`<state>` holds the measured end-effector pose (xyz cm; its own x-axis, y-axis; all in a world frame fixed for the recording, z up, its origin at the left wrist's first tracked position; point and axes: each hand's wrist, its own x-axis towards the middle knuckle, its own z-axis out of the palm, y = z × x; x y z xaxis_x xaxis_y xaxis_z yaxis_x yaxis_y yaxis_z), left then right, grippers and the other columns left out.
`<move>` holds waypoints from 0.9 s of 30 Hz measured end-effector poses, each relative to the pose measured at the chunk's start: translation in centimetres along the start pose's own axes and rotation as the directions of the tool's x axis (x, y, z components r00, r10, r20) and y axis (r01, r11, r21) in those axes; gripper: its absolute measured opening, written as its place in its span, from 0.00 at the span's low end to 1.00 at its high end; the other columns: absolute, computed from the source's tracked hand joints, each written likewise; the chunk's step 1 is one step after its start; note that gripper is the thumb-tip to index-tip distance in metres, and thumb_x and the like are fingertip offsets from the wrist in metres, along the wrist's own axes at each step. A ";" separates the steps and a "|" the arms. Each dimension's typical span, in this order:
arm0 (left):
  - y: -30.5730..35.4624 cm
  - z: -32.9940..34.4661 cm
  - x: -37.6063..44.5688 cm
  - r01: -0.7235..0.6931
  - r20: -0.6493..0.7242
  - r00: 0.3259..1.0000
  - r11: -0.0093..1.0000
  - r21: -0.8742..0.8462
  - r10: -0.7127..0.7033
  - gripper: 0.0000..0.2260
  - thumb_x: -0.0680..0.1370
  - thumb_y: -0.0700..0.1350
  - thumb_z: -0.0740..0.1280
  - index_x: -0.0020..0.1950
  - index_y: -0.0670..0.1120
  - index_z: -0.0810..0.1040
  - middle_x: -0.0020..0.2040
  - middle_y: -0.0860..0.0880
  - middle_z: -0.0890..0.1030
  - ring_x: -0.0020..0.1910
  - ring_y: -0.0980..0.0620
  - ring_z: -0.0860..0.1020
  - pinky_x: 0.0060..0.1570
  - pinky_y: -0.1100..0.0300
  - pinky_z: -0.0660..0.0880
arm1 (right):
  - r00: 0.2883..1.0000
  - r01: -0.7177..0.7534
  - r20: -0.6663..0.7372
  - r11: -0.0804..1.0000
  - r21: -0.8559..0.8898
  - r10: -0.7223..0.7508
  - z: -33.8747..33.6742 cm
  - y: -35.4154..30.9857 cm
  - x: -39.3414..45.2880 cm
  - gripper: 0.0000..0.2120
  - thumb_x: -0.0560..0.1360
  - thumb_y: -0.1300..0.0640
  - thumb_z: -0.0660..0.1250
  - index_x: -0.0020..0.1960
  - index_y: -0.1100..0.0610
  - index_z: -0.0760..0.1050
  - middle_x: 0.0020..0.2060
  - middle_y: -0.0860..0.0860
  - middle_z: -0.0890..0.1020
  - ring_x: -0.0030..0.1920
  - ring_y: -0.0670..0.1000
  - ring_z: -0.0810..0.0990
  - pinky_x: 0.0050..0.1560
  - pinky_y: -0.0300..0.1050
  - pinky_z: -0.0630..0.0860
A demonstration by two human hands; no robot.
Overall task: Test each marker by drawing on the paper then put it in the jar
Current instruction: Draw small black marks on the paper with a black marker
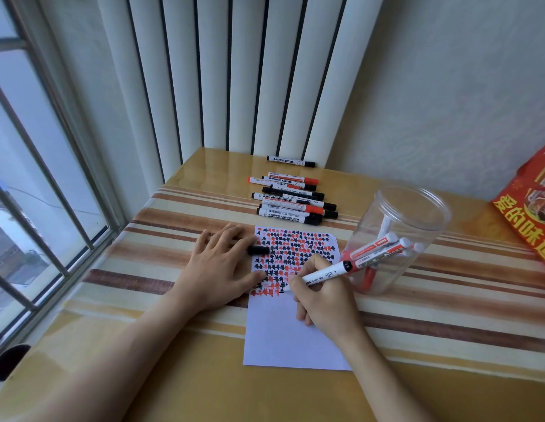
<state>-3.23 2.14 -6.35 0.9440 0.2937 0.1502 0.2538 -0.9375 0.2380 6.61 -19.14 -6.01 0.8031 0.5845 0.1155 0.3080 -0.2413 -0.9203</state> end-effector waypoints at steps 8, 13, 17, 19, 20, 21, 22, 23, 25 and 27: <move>0.0 0.0 0.0 0.003 0.007 1.000 1.000 -0.007 -0.003 0.38 0.73 0.77 0.43 0.79 0.61 0.57 0.80 0.53 0.57 0.80 0.52 0.50 0.78 0.43 0.44 | 1.000 -0.003 -0.008 0.999 0.036 0.003 0.0 0.1 0.1 0.10 0.72 0.46 0.69 0.40 0.50 0.71 0.25 0.57 0.79 0.21 0.58 0.78 0.23 0.41 0.70; 0.1 -0.1 0.0 0.000 0.009 1.000 1.000 -0.019 0.000 0.38 0.73 0.77 0.44 0.78 0.61 0.57 0.80 0.53 0.57 0.80 0.52 0.51 0.78 0.43 0.44 | 1.000 -0.005 0.018 1.000 0.021 0.005 -0.1 0.2 0.1 0.10 0.72 0.47 0.68 0.38 0.50 0.70 0.25 0.57 0.78 0.21 0.56 0.78 0.22 0.41 0.70; 0.1 -0.4 -0.1 0.001 -0.021 1.000 0.992 -0.127 -0.004 0.32 0.75 0.74 0.46 0.76 0.63 0.63 0.78 0.53 0.61 0.79 0.53 0.55 0.78 0.43 0.46 | 0.999 -0.006 0.032 1.000 0.006 0.006 -0.2 0.2 0.1 0.09 0.70 0.46 0.67 0.38 0.50 0.70 0.24 0.55 0.78 0.21 0.55 0.78 0.21 0.40 0.69; 0.2 -0.6 -0.1 -0.013 -0.065 0.998 0.982 -0.189 0.001 0.25 0.77 0.70 0.51 0.72 0.65 0.68 0.74 0.55 0.66 0.76 0.54 0.61 0.77 0.42 0.49 | 0.999 -0.009 0.034 1.000 0.017 0.008 -0.2 0.2 0.1 0.09 0.70 0.46 0.67 0.38 0.49 0.70 0.24 0.55 0.78 0.21 0.54 0.78 0.21 0.40 0.69; 0.2 -0.7 -0.1 -0.028 -0.097 0.995 0.978 -0.205 0.008 0.21 0.79 0.67 0.55 0.69 0.65 0.71 0.71 0.56 0.69 0.74 0.54 0.65 0.76 0.41 0.53 | 0.999 -0.009 0.034 1.000 0.023 0.008 -0.2 0.2 0.1 0.09 0.70 0.46 0.67 0.37 0.49 0.70 0.25 0.55 0.78 0.20 0.54 0.78 0.21 0.40 0.69; 0.3 -0.7 -0.1 -0.043 -0.133 0.991 0.975 -0.217 0.014 0.16 0.79 0.63 0.60 0.66 0.64 0.75 0.69 0.57 0.72 0.71 0.54 0.68 0.74 0.40 0.57 | 0.999 -0.007 0.034 1.000 0.030 0.006 -0.2 0.2 0.1 0.09 0.70 0.47 0.67 0.37 0.49 0.70 0.25 0.55 0.78 0.20 0.54 0.78 0.21 0.40 0.69; 0.3 -0.8 -0.2 -0.054 -0.169 0.985 0.971 -0.234 0.014 0.13 0.80 0.58 0.65 0.63 0.61 0.78 0.67 0.57 0.74 0.68 0.54 0.71 0.72 0.40 0.61 | 0.999 -0.003 0.033 0.999 0.039 0.002 -0.2 0.2 0.0 0.09 0.70 0.47 0.68 0.38 0.50 0.70 0.25 0.55 0.78 0.20 0.54 0.77 0.21 0.40 0.69; 0.3 -0.9 -0.2 -0.061 -0.199 0.980 0.965 -0.253 0.010 0.11 0.79 0.54 0.68 0.61 0.58 0.81 0.64 0.56 0.75 0.65 0.53 0.73 0.70 0.41 0.64 | 1.000 0.004 0.028 0.998 0.055 -0.006 -0.3 0.2 0.0 0.09 0.71 0.48 0.68 0.38 0.50 0.70 0.25 0.55 0.78 0.20 0.54 0.77 0.21 0.40 0.69; 0.4 -1.1 -0.3 -0.089 -0.248 0.969 0.953 -0.289 0.016 0.09 0.77 0.49 0.72 0.58 0.55 0.83 0.59 0.55 0.76 0.60 0.52 0.75 0.63 0.47 0.70 | 0.999 0.030 0.018 0.994 0.108 -0.032 -0.3 0.0 0.1 0.10 0.74 0.48 0.69 0.40 0.51 0.70 0.26 0.55 0.78 0.21 0.54 0.77 0.21 0.41 0.69; 0.4 -1.3 -0.4 -0.128 -0.287 0.957 0.938 -0.323 0.032 0.09 0.77 0.47 0.72 0.57 0.55 0.83 0.54 0.57 0.75 0.54 0.56 0.74 0.55 0.58 0.71 | 0.998 0.060 0.009 0.981 0.184 -0.062 -0.4 -0.3 0.3 0.10 0.76 0.50 0.70 0.43 0.53 0.72 0.28 0.55 0.78 0.23 0.53 0.77 0.21 0.41 0.69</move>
<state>-3.76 1.90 -5.02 0.8513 0.3051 0.4268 0.0490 -0.8562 0.5143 6.94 -19.17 -5.54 0.7776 0.6056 0.1692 0.2564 -0.0597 -0.9647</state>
